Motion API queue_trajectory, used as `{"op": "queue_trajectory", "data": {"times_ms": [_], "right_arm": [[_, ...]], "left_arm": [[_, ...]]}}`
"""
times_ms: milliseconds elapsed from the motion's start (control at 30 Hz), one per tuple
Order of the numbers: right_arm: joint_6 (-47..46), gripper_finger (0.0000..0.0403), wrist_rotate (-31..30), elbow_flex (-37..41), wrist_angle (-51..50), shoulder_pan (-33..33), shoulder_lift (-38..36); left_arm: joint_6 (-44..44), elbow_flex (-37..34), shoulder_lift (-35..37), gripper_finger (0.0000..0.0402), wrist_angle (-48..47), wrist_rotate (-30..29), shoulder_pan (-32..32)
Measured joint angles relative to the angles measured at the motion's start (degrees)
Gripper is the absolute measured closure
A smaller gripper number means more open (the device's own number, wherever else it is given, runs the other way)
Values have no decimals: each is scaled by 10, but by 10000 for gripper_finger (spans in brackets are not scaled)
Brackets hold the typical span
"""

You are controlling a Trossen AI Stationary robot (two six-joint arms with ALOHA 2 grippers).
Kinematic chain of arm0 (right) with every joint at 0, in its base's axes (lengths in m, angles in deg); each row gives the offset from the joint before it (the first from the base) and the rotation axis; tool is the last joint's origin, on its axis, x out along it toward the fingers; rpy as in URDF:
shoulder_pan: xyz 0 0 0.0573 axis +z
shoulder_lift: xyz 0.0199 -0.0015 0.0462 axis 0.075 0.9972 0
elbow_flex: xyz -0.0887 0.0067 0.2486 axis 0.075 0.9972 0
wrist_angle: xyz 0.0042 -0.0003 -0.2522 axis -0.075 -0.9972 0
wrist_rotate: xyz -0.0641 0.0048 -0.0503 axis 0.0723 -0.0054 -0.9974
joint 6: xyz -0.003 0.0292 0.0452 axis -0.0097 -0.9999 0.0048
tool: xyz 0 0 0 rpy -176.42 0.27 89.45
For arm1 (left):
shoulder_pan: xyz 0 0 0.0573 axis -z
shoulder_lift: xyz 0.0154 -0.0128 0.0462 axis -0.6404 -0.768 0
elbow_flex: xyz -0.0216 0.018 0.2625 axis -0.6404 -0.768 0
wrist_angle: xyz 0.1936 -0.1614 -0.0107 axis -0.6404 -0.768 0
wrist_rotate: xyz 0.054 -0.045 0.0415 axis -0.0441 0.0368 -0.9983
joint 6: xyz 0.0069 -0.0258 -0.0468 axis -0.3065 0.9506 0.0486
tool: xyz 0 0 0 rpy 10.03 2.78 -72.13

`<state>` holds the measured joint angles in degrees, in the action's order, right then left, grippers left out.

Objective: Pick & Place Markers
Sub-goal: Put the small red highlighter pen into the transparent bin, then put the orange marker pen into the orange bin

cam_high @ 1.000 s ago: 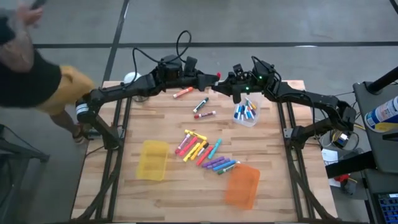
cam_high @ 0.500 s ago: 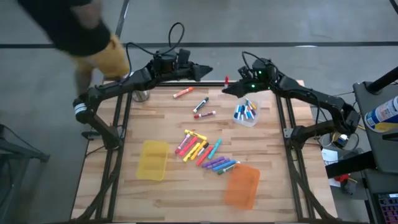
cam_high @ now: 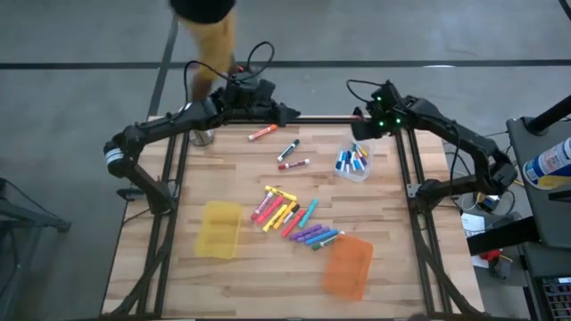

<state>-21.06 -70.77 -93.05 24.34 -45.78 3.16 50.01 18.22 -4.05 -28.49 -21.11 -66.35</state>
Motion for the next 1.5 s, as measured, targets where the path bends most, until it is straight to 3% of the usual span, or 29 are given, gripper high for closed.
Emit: {"op": "queue_trajectory", "data": {"times_ms": [433, 767, 1033, 1500], "right_arm": [[15, 372, -15, 45, -24, -21, 74], [33, 354, 0, 46, -17, -17, 180], [53, 346, 0, 39, -1, -8, 158], [61, 216, 32, 37, 1, -8, 104]], "left_arm": [[-11, 0, 1, 216, -11, 46, 1], [-27, 0, 1, 216, -57, 47, 1], [-25, -8, 1, 216, -77, 47, 1], [3, -65, 1, 216, -77, 46, 3]]}}
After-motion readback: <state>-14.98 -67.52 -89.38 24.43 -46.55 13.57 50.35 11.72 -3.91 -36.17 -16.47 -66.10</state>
